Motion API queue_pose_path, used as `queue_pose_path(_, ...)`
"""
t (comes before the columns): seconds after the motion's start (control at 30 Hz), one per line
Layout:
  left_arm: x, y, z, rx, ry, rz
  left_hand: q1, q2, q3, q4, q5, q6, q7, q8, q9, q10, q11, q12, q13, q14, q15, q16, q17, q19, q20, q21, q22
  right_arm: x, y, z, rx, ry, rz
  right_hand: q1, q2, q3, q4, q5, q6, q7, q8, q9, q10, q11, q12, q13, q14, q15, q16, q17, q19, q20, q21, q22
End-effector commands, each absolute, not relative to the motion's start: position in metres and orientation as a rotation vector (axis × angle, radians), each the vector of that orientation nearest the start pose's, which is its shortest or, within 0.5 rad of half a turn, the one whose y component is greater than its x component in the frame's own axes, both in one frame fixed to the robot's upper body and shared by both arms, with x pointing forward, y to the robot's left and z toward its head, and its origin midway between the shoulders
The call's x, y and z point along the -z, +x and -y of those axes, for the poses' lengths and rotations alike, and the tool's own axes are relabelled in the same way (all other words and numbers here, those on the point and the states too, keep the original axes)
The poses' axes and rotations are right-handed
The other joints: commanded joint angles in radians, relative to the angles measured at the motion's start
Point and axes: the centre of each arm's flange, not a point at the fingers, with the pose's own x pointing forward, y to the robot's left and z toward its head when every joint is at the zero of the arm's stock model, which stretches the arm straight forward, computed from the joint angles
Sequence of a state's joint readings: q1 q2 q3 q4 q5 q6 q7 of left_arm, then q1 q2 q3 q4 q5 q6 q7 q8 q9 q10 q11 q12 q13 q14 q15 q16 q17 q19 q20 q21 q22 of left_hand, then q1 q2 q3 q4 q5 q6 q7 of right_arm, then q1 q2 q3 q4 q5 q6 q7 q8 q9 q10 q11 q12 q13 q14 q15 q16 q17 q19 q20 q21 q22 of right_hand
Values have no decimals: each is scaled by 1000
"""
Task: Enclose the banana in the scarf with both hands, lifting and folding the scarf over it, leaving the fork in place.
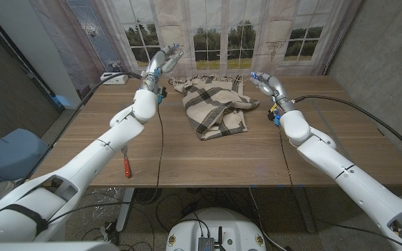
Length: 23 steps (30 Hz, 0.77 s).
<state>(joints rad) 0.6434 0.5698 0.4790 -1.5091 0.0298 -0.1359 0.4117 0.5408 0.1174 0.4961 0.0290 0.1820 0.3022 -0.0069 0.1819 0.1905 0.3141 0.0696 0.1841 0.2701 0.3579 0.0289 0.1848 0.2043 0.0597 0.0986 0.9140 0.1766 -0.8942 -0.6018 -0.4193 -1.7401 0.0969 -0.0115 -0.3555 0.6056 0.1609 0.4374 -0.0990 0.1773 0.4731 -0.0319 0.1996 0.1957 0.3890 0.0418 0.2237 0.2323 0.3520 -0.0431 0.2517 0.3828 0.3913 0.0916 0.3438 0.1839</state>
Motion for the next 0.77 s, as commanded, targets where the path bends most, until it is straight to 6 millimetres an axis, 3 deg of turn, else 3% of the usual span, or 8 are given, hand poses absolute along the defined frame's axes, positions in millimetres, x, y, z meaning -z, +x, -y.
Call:
queue_pose_path(0.03, -116, 628, -284, 37, 324, 897, -30, -10, -10, -7, -4, -41, -15, -8, -2, -40, 3, -2, -12, -59, 11, -7, -6, -37, 12, -24, 1, -22, 578, 226, 61, -196, 791, -13, -14, -8, -5, -2, 1, 8, -2, 1, -6, 16, -8, 2, 7, 5, 2, -3, -1, -22, -7, 4)
queue_pose_path(0.1, -115, 633, -289, 77, 294, 886, -44, -14, -16, -6, -7, -56, -20, -8, -4, -58, -17, -2, -21, -82, 8, -7, -9, -55, 13, -38, 0, -20, 576, 226, 68, -162, 785, -25, -22, -14, -2, -3, -2, 13, -3, 0, -8, 22, -9, 1, 5, 12, 0, -6, -1, -25, -8, 4)
queue_pose_path(0.17, -113, 638, -295, 110, 265, 874, -62, -16, -23, -2, -9, -75, -23, -8, -6, -80, -20, -2, -30, -116, 12, -8, -12, -68, 10, -51, 0, -17, 576, 227, 66, -118, 785, -52, -31, -22, 3, -2, -10, 17, -6, 0, -20, 30, -15, -2, 1, 17, -8, -15, 11, 42, -8, 2)
queue_pose_path(0.27, -111, 646, -303, 152, 236, 861, -85, -18, -32, 5, -9, -91, -22, -8, -8, -107, -23, -4, -41, -154, 16, -10, -14, -84, 4, -67, -1, -14, 574, 227, 88, -77, 790, -63, -37, -25, 3, -1, -18, 21, -8, 0, -27, 34, -18, -3, -10, 28, -16, -20, 18, 65, -8, 1)
queue_pose_path(0.4, -107, 654, -309, 209, 198, 846, -117, -16, -45, 20, -6, -101, -29, -6, -9, -132, -31, -3, -53, -198, 16, -12, -16, -97, -6, -83, -1, -11, 572, 228, 124, -44, 799, -97, -55, -39, 8, -1, -29, 25, -9, 0, -42, 36, -24, -8, -36, 36, -31, -32, 0, 118, -25, -2)
queue_pose_path(0.6, -95, 666, -315, 245, 182, 805, -149, -13, -59, 38, -3, -109, -37, -4, -10, -149, -25, -2, -62, -224, 16, -9, -18, -112, -4, -98, -2, -1, 560, 217, 264, -63, 788, -182, -82, -53, 12, 14, -19, 21, -1, -2, -36, 34, -19, -20, -107, 34, -61, -87, -278, 118, -168, -10)
queue_pose_path(0.7, -92, 670, -313, 246, 165, 785, -160, -11, -62, 44, -1, -118, -42, -6, -11, -155, -23, -1, -65, -232, 20, -8, -18, -115, -3, -104, -2, 3, 554, 206, 225, -75, 801, -185, -80, -51, 11, 15, -15, 22, 0, -2, -33, 32, -18, -21, -112, 32, -61, -91, -280, 114, -164, -9)
queue_pose_path(0.77, -90, 669, -312, 242, 155, 780, -166, -8, -64, 48, 0, -130, -41, -9, -11, -163, -24, -2, -67, -239, 22, -8, -19, -117, -3, -108, -2, 4, 549, 200, 206, -86, 823, -187, -68, -42, 9, 17, -11, 24, 1, -2, -25, 38, -15, -22, -98, 30, -54, -101, -241, 100, -145, -7)
